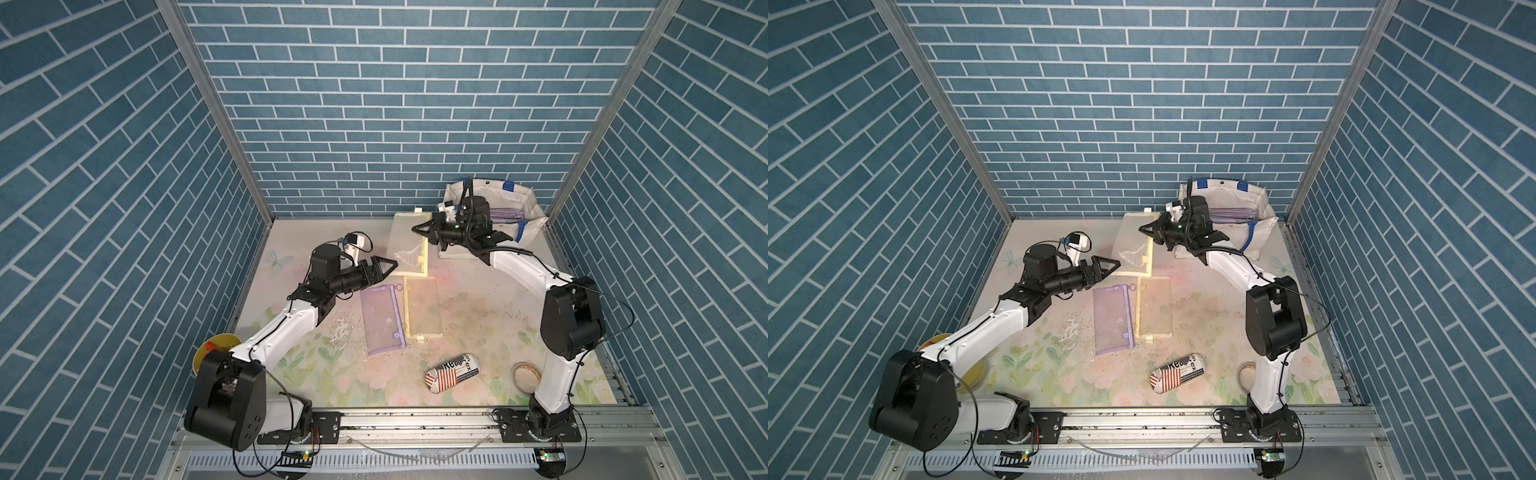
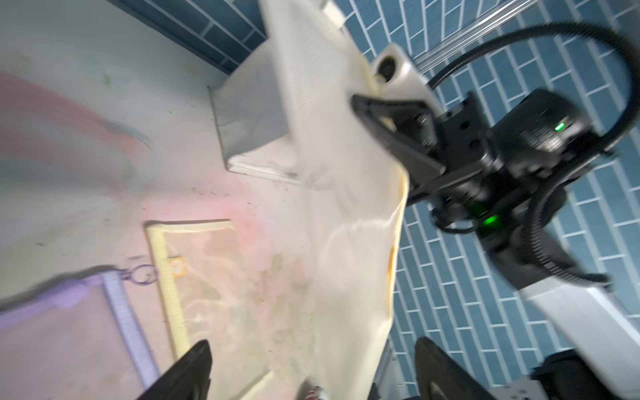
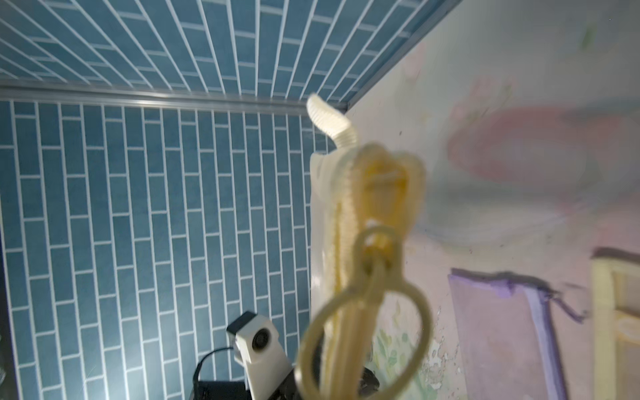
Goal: Put the pencil pouch into the canvas bag
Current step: Pick up the pencil pouch, then place the pencil pouch in the canvas bag.
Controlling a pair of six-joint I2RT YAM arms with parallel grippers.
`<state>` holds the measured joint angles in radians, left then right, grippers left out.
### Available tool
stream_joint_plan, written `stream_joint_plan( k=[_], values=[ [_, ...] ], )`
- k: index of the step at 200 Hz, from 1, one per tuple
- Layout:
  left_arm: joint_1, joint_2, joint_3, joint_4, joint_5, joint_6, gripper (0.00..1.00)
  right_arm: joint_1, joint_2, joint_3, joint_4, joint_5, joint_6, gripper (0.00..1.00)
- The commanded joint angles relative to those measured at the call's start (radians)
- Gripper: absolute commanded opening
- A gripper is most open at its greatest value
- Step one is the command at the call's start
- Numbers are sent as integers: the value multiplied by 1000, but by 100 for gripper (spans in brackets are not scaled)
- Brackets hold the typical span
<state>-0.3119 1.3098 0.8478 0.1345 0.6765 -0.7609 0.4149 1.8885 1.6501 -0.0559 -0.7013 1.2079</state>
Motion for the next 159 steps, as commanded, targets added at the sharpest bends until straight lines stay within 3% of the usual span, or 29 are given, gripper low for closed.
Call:
stream_joint_plan(
  k=[1, 25, 59, 88, 159],
  values=[
    [3, -21, 61, -231, -128, 111, 99, -72, -27, 244, -318, 203, -137, 0],
    [-12, -12, 134, -317, -182, 142, 99, -116, 20, 459, -497, 445, -120, 0],
    [-47, -5, 198, -376, -215, 194, 99, -126, 21, 510, -484, 826, 18, 0],
    [-66, -27, 197, -377, -227, 214, 99, -140, 112, 629, -592, 952, 104, 0],
    [-66, -31, 185, -368, -198, 212, 99, -185, 122, 546, -598, 1106, 243, 0]
  ],
)
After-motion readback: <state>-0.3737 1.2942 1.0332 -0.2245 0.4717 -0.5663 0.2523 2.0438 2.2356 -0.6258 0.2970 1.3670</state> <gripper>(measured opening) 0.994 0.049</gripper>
